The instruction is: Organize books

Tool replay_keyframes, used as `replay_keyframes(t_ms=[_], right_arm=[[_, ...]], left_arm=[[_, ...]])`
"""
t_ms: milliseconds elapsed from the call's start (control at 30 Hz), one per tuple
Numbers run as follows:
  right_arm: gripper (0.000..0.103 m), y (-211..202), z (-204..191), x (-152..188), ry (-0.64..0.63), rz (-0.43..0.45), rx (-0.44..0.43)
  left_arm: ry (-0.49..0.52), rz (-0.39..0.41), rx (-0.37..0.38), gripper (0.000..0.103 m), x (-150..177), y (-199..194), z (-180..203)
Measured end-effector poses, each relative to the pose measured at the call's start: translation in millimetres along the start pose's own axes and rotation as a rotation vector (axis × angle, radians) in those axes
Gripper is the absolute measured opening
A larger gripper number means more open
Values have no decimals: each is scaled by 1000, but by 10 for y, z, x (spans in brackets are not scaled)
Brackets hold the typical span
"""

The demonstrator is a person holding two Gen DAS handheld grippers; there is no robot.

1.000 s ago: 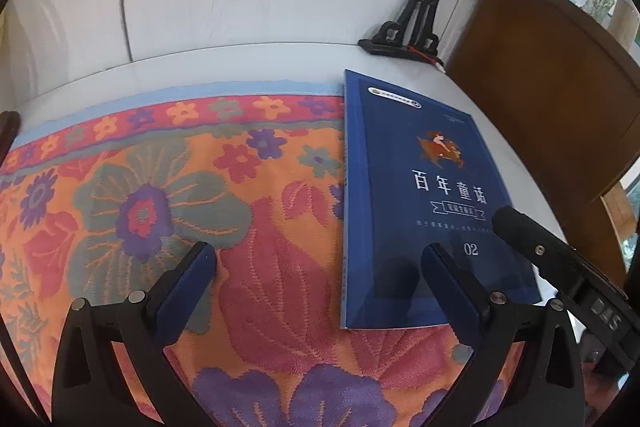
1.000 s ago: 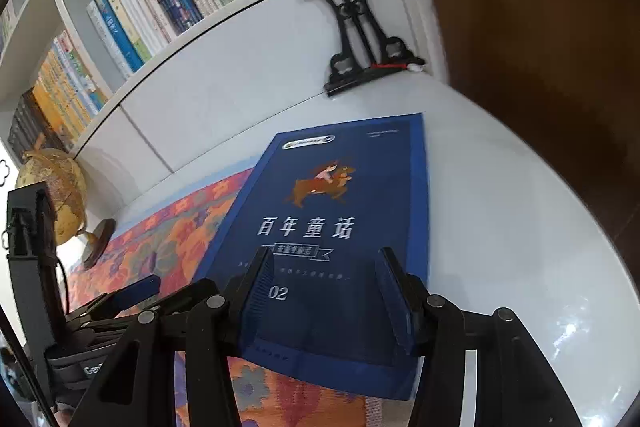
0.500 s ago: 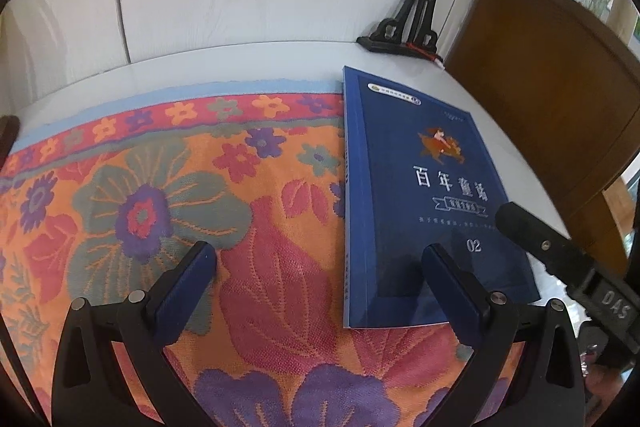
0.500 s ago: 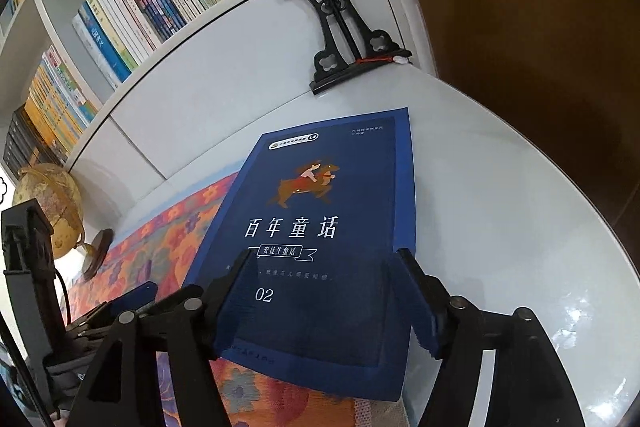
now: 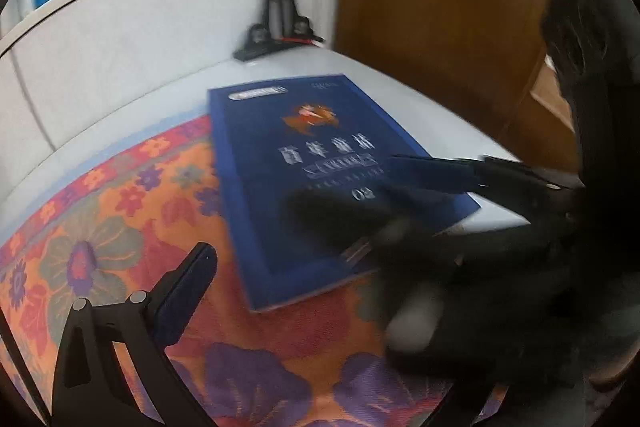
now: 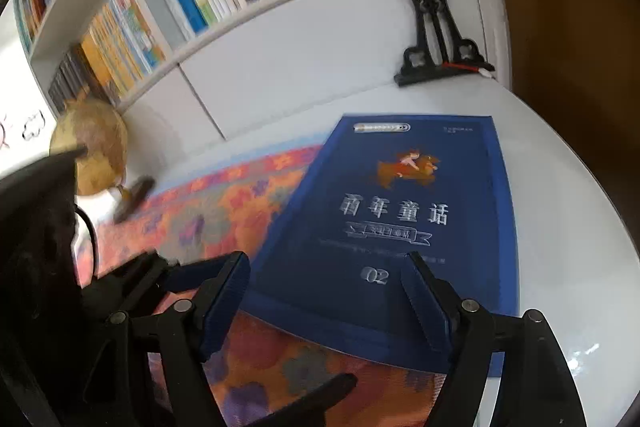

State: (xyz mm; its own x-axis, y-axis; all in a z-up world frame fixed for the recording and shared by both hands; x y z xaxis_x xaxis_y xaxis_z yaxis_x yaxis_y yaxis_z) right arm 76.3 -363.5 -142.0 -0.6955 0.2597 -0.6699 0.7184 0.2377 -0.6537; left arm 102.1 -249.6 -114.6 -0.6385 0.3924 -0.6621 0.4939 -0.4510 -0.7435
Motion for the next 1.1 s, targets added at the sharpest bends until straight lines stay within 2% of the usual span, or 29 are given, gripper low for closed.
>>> replay_keyframes(t_ms=[67, 133, 167, 267, 333, 367, 400, 467, 567, 667, 767, 867, 933, 967, 1000, 1100], right_arm=[[77, -36, 233, -20, 102, 14, 46], [77, -54, 459, -11, 212, 11, 58], [77, -82, 585, -9, 267, 15, 88], [77, -141, 776, -14, 343, 17, 137], [77, -129, 777, -18, 348, 15, 91], [77, -82, 733, -28, 336, -1, 26], [80, -54, 680, -32, 321, -11, 2], [80, -3, 565, -46, 271, -33, 1], [81, 33, 432, -60, 188, -52, 36], [81, -13, 438, -47, 200, -43, 27], [81, -11, 382, -54, 174, -62, 28], [81, -6, 111, -71, 54, -91, 44], [81, -36, -95, -56, -20, -102, 33], [81, -27, -222, -37, -59, -135, 30], [81, -25, -302, -12, -76, -157, 13], [81, -10, -564, 85, -98, -248, -108]], left_arm=[[-99, -12, 9, 102, -18, 20, -189], [-244, -34, 69, 102, -12, 69, -465], [-294, -8, 120, 102, -14, 34, -571], [-357, 15, 187, 102, 5, 27, -665], [-347, 13, 178, 102, -5, 48, -630], [-327, 10, 169, 102, -23, 65, -588], [-310, 10, 170, 102, -38, 79, -545], [-234, -3, 201, 103, -77, 106, -375], [-144, 14, 115, 102, -80, 53, -208], [-110, 42, 117, 102, -72, -42, -126], [-104, 48, 104, 102, -49, -133, -96], [-83, 48, 26, 102, 5, -254, -110], [-89, 31, 22, 102, 82, -346, -173], [-110, 19, 33, 102, 150, -435, -233], [-130, 11, 40, 102, 219, -514, -301], [-186, 27, 41, 102, 464, -870, -491]])
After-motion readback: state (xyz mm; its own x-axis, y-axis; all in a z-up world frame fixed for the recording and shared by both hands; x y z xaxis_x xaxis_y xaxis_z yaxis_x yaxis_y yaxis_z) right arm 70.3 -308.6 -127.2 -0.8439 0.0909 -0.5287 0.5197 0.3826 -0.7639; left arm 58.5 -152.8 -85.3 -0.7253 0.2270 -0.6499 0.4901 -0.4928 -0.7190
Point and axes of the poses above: each gripper's, at about its wrist camera, not at the fingertips, and y roughly the way its jaws point, z to its right, x to its underside, the point moved 2 cm from there along y, roughly the way its jaws point, and after that the axes turned 1 degree about x, right-handed, at the moved point
